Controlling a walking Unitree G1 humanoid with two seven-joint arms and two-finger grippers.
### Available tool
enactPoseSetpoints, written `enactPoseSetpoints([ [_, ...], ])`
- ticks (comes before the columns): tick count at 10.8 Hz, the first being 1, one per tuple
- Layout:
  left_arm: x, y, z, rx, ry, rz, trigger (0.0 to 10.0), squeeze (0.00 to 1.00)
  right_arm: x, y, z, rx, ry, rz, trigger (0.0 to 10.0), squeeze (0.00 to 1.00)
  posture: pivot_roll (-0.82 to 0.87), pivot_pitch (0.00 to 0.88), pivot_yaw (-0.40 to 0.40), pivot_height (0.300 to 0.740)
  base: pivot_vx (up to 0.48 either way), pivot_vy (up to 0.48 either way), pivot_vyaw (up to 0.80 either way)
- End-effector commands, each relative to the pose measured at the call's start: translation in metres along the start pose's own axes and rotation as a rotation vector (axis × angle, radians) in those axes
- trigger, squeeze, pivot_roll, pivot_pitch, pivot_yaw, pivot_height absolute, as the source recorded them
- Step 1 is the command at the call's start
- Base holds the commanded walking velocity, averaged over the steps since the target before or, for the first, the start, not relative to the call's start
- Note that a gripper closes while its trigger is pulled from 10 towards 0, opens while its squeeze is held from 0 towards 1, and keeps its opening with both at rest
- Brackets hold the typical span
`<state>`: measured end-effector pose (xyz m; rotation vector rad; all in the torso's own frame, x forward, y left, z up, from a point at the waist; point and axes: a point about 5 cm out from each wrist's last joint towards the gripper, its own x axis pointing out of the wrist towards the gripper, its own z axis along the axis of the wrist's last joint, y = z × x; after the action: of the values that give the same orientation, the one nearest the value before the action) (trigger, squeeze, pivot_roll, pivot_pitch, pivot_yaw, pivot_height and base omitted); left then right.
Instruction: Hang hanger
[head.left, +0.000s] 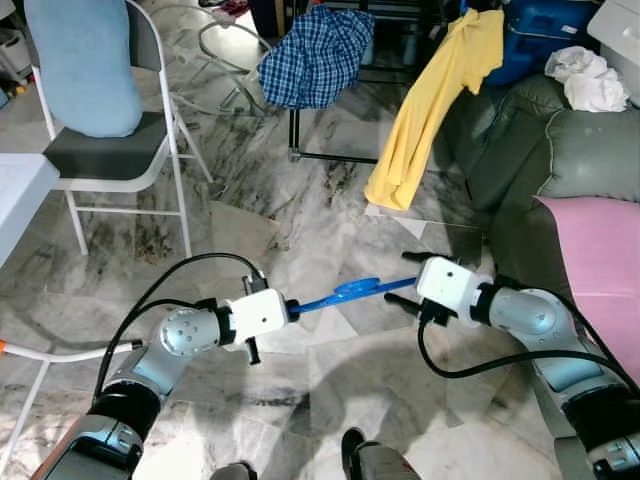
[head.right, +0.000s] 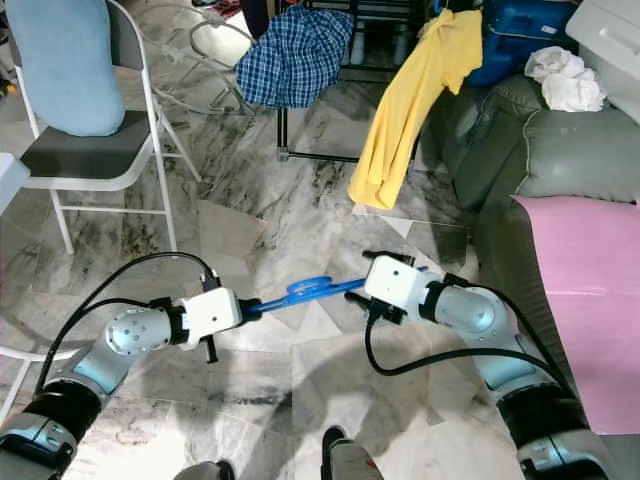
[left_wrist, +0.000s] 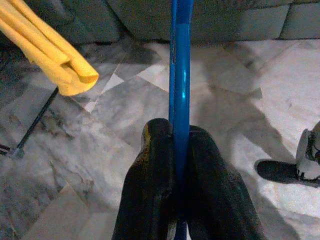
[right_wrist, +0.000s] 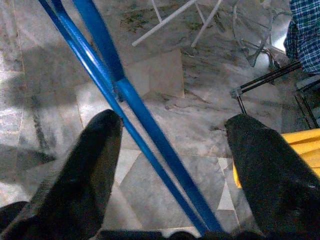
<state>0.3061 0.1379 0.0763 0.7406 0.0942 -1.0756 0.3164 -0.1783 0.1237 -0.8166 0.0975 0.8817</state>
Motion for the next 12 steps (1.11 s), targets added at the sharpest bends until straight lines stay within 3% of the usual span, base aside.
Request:
enactPoseSetpoints([
  [1,0.001,-0.005,0.005,0.030,-0.026,-0.033,10.0,0.00,0.004,-0.001,0.002,-0.044,0.003,0.032,10.0,1.00,-0.07,0.187,0.036,0.740,0.000,0.000,0.00],
  [2,0.002,-0.005,0.006,0.030,-0.028,-0.034,10.0,0.00,0.005,-0.001,0.001,-0.048,0.004,0.048,10.0,1.00,-0.07,0.187,0.035,0.740,0.000,0.000,0.00],
  [3,0.002,-0.007,0.007,0.038,-0.039,-0.043,10.0,0.00,0.006,-0.003,0.000,-0.056,0.008,0.078,10.0,0.00,-0.06,0.188,0.036,0.740,0.000,0.000,0.00],
  [5,0.002,-0.008,0.009,0.044,-0.047,-0.049,10.0,0.00,0.007,-0.002,-0.005,-0.020,0.016,0.166,0.0,0.00,-0.06,0.189,0.034,0.740,0.000,0.000,0.00],
  [10,0.005,-0.009,0.010,0.049,-0.050,-0.058,10.0,0.00,0.009,-0.003,-0.007,-0.029,0.033,0.274,0.0,0.00,-0.06,0.185,0.039,0.740,0.000,0.000,0.00],
  [12,0.005,-0.009,0.010,0.058,-0.049,-0.067,10.0,0.00,0.010,-0.005,-0.006,-0.074,0.044,0.322,0.0,0.00,-0.06,0.185,0.037,0.740,0.000,0.000,0.00],
])
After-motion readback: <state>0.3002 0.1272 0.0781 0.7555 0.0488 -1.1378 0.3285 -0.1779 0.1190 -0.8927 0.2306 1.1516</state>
